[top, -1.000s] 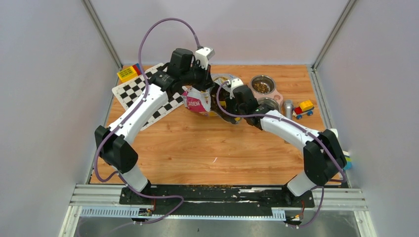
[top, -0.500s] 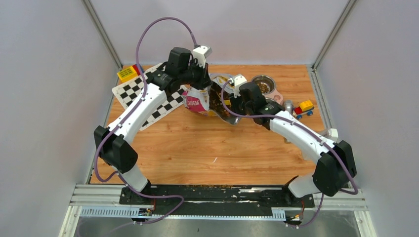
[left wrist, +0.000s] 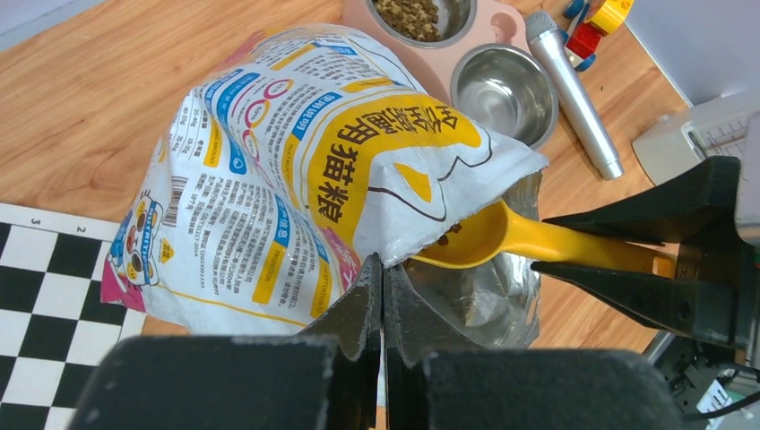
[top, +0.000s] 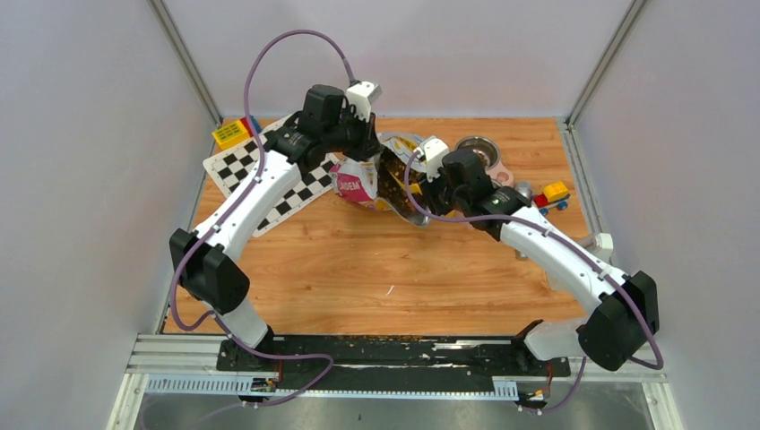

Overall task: Serve the pet food
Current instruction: Collect the pet food from the pet food bag.

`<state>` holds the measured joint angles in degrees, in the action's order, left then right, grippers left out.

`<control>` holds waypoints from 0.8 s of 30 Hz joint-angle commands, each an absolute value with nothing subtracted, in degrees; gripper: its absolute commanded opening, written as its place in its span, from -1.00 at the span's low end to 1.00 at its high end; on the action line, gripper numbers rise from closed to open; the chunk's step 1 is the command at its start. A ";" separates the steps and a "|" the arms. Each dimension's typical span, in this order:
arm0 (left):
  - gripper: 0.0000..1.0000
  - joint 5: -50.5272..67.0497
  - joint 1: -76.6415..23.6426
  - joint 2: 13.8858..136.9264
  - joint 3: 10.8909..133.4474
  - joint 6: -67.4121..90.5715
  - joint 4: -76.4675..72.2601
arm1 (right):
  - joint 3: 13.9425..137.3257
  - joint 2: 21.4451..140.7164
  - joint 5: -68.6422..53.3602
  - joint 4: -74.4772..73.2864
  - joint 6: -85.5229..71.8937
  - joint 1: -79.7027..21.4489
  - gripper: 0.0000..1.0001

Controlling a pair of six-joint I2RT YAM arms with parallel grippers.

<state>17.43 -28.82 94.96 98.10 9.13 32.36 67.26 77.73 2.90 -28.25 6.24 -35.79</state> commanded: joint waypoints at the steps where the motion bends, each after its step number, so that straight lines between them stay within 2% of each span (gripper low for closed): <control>1: -1.00 15.74 -27.26 90.08 101.10 9.67 31.63 | 67.46 74.71 0.11 -24.84 11.30 -36.17 -1.00; 11: -1.00 15.99 -26.26 88.59 100.20 10.16 31.12 | 54.47 68.62 -4.61 -11.39 17.97 -36.09 -1.00; 17: -1.00 16.54 -26.02 88.25 99.98 10.57 30.89 | 42.95 63.12 -9.72 4.42 15.80 -36.12 -1.00; 24: -1.00 17.03 -26.02 88.46 100.16 10.88 30.76 | 41.64 63.66 -7.33 9.62 13.10 -36.11 -1.00</control>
